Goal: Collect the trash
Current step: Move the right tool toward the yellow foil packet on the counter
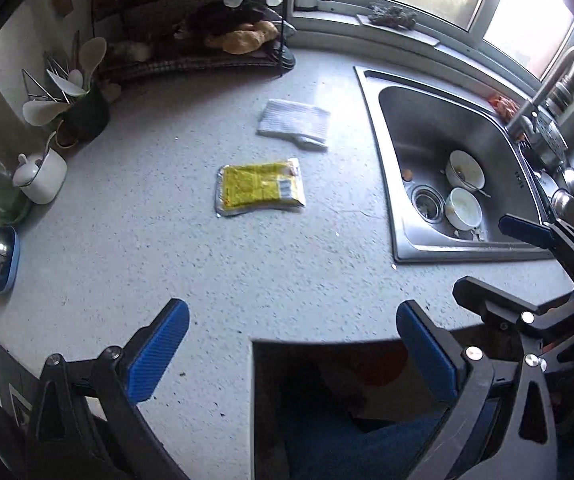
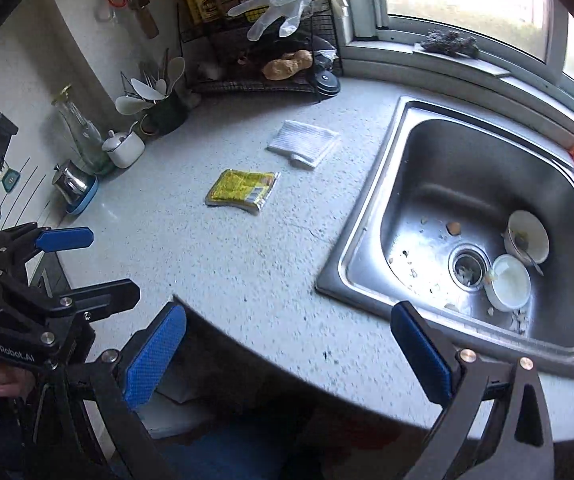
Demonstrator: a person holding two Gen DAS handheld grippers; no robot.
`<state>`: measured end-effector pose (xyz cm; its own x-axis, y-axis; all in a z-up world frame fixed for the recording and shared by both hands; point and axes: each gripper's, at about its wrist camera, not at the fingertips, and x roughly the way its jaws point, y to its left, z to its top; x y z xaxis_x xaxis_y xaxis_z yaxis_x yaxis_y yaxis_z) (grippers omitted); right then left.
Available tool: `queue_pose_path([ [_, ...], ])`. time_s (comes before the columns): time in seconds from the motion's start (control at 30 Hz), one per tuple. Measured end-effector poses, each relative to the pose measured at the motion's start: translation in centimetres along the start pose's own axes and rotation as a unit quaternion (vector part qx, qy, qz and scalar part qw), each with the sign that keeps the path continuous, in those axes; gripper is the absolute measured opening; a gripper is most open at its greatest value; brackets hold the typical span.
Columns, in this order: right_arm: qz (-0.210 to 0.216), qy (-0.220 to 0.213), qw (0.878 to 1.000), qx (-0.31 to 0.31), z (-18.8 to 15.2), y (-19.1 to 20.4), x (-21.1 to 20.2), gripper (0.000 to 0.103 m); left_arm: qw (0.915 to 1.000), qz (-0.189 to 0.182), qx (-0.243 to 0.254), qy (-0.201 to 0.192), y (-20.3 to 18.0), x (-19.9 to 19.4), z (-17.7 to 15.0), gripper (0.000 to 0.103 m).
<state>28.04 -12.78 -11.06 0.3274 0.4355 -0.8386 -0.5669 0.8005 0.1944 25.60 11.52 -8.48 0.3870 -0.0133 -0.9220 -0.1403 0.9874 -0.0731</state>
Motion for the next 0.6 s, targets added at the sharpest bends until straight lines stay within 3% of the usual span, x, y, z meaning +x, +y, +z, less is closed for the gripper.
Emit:
queue_pose_path([
  [0.17, 0.006, 0.022, 0.999, -0.040, 4.8, 0.9, 4.1, 0.102, 0.9998, 0.003, -0.019, 0.010, 4.1, 2.0, 3.0, 0.103],
  [0.37, 0.023, 0.064, 0.993, -0.093, 8.5, 2.8, 9.5, 0.102, 0.9987, 0.009, -0.034, 0.036, 7.8, 4.3, 4.2, 0.103],
  [0.6, 0.052, 0.117, 0.972, -0.197, 10.9, 6.4, 15.5, 0.102, 0.9942, 0.017, -0.073, 0.077, 11.7, 7.6, 4.0, 0.103],
])
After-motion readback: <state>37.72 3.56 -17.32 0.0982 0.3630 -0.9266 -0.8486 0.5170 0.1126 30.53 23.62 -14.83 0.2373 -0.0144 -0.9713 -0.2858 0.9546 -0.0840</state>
